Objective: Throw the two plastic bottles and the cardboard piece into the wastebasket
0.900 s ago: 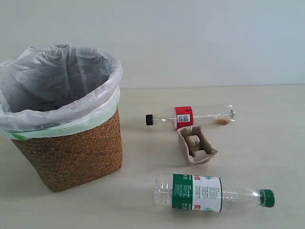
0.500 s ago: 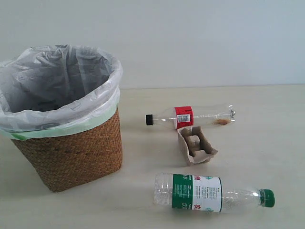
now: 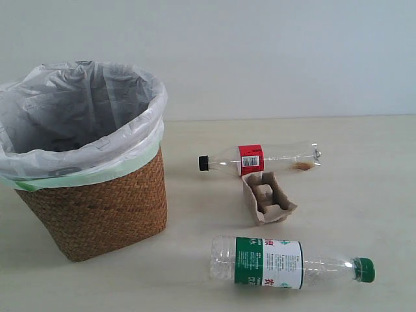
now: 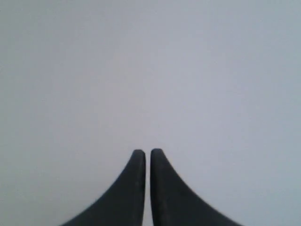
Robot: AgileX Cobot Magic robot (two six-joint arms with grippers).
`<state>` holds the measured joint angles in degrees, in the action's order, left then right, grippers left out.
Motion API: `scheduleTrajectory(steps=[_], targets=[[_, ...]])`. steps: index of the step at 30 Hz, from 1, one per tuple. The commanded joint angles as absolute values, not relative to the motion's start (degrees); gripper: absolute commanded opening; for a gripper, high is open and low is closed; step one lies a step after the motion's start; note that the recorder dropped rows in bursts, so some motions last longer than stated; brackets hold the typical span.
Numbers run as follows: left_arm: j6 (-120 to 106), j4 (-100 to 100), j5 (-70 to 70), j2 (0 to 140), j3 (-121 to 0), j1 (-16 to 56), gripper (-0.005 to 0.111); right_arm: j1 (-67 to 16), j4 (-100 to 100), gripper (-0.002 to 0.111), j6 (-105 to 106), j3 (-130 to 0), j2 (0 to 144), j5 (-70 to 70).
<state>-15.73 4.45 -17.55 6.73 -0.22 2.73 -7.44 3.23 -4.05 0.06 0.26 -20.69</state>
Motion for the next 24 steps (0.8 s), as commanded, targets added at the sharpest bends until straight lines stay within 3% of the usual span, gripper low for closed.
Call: scheduleTrajectory(steps=[1, 4, 11, 24], targets=[[-15.2, 4.9, -17.1, 6.4, 0.0, 2.6, 0.004, -7.2, 2.1, 0.001, -11.7, 0.0, 0.0, -37.3], [-15.2, 4.9, -17.1, 6.4, 0.0, 2.6, 0.004, -7.2, 2.1, 0.001, -16.9, -0.2, 0.0, -39.9], [-15.2, 4.9, -17.1, 6.4, 0.0, 2.6, 0.004, -7.2, 4.0, 0.001, -21.9, -14.9, 0.0, -10.8], [-15.2, 4.9, -17.1, 6.4, 0.0, 2.6, 0.004, -10.2, 7.3, 0.001, -17.4, -38.1, 16.7, 11.1]])
